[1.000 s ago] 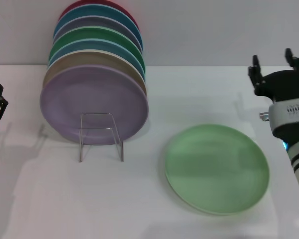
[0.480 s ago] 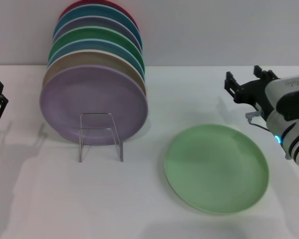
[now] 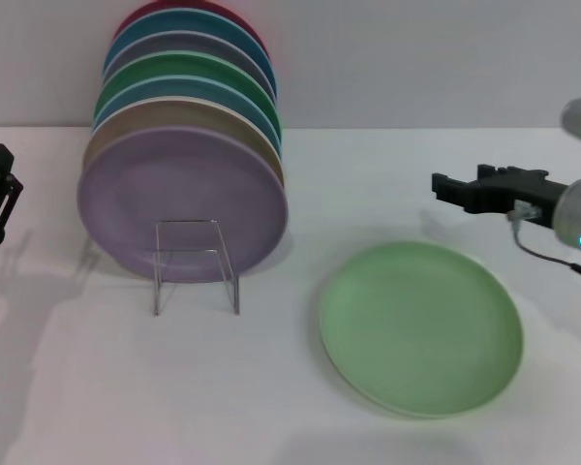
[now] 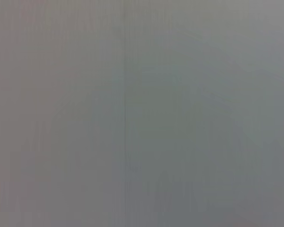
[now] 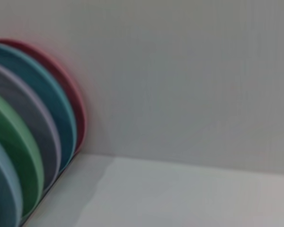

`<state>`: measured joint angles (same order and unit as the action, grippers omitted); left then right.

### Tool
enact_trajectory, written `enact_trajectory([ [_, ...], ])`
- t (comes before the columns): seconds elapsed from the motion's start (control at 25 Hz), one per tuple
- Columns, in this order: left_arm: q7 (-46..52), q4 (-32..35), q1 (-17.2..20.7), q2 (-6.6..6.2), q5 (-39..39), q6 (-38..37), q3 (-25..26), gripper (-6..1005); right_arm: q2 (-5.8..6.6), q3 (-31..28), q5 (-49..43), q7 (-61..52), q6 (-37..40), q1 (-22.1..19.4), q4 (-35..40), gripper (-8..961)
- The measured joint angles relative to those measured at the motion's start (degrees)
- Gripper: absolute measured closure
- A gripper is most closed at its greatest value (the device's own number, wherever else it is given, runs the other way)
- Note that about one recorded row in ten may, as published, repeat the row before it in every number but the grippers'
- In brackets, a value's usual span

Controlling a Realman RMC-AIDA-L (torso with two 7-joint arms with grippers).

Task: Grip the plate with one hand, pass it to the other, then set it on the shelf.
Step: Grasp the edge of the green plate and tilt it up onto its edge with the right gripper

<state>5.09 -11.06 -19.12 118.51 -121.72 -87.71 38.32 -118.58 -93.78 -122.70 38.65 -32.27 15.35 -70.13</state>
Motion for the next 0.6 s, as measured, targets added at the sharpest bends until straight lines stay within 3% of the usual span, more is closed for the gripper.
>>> enact_trajectory([
  [0.04,0.0,0.0,0.0,0.00,0.0,0.0,0.0,156,0.00,0.0,0.0,0.0,0.0,0.0,0.0,260],
  [0.2,0.0,0.0,-0.5,0.09,0.0,0.0,0.0,156,0.33,-11.3,-8.0,-7.0,-20.5,3.9,-3.2,259],
  [0.24,0.0,0.0,-0.5,0.09,0.0,0.0,0.0,156,0.33,-11.3,-8.0,-7.0,-20.5,3.9,-3.2,259],
  [0.4,0.0,-0.1,-1.0,0.16,0.0,0.0,0.0,156,0.74,-19.2,-15.2,-9.7,-35.3,9.9,-1.2,259],
  [0.6,0.0,-0.4,-1.6,0.23,0.0,0.5,0.0,156,1.11,-25.5,-20.2,-11.2,-44.6,14.4,1.9,259],
])
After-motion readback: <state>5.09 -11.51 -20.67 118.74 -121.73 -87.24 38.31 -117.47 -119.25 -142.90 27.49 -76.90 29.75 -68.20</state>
